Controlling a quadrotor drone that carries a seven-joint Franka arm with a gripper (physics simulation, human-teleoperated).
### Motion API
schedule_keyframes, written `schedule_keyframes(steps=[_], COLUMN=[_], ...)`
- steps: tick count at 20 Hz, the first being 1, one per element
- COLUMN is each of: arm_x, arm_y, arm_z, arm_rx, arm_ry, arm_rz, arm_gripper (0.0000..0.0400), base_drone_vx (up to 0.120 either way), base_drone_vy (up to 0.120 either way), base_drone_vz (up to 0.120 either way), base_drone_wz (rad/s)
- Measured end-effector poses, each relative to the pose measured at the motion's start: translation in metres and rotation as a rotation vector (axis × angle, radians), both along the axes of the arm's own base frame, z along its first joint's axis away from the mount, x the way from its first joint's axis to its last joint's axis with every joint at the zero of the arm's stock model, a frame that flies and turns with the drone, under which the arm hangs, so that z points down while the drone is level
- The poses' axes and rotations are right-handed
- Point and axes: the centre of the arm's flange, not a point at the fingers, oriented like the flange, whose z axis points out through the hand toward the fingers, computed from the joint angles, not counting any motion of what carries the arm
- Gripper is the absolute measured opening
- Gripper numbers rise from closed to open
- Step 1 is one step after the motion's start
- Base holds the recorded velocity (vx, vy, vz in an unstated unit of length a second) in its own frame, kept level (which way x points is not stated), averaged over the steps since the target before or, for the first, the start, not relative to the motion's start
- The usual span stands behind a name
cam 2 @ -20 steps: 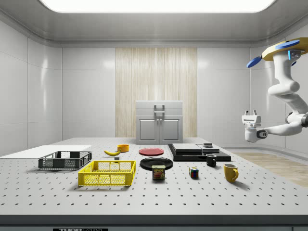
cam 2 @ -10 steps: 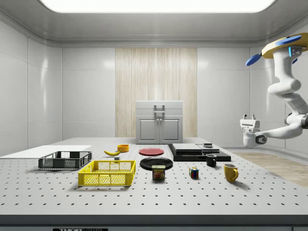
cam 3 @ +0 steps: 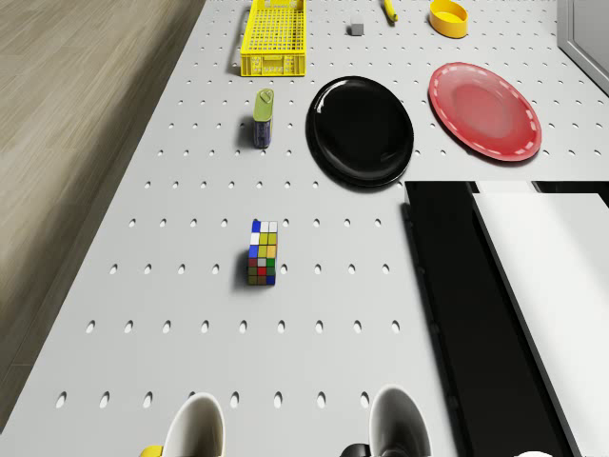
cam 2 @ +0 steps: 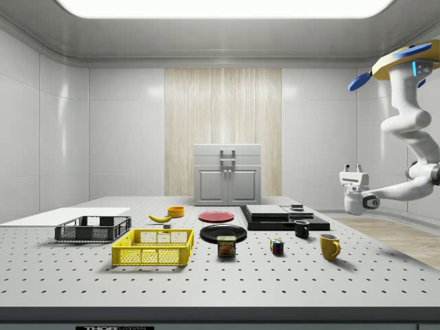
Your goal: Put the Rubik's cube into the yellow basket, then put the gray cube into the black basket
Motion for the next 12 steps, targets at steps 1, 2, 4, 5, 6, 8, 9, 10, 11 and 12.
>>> schedule_keyframes(steps=[1, 2, 4, 5, 6, 8, 9, 10, 11, 12], arm_x=[-0.0001, -0.0001, -0.0003, -0.0003, -0.0004, -0.0006, -0.0006, -0.0007, -0.0008, -0.0009], arm_y=[0.0, 0.0, 0.0, 0.0001, 0.0001, 0.0001, 0.0001, 0.0002, 0.0002, 0.0003], arm_z=[0.0001, 0.0002, 0.0003, 0.0003, 0.0004, 0.0004, 0.0004, 0.0004, 0.0004, 0.0004], arm_rx=[0.0, 0.0, 0.0, -0.001, -0.001, -0.001, -0.001, -0.002, -0.002, -0.003], arm_ry=[-0.001, -0.002, -0.003, -0.004, -0.005, -0.006, -0.007, -0.008, -0.008, -0.009], arm_rz=[0.0, 0.0, 0.0, 0.0, 0.0, 0.0, 0.0, 0.0, 0.0, 0.0], arm_gripper=[0.04, 0.04, 0.04, 0.04, 0.04, 0.04, 0.04, 0.04, 0.04, 0.04], base_drone_vx=[0.12, 0.12, 0.12, 0.12, 0.12, 0.12, 0.12, 0.12, 0.12, 0.12], base_drone_vy=[0.12, 0.12, 0.12, 0.12, 0.12, 0.12, 0.12, 0.12, 0.12, 0.12], base_drone_vz=[0.0, 0.0, 0.0, 0.0, 0.0, 0.0, 0.0, 0.0, 0.0, 0.0], base_drone_wz=[0.0, 0.0, 0.0, 0.0, 0.0, 0.0, 0.0, 0.0, 0.0, 0.0])
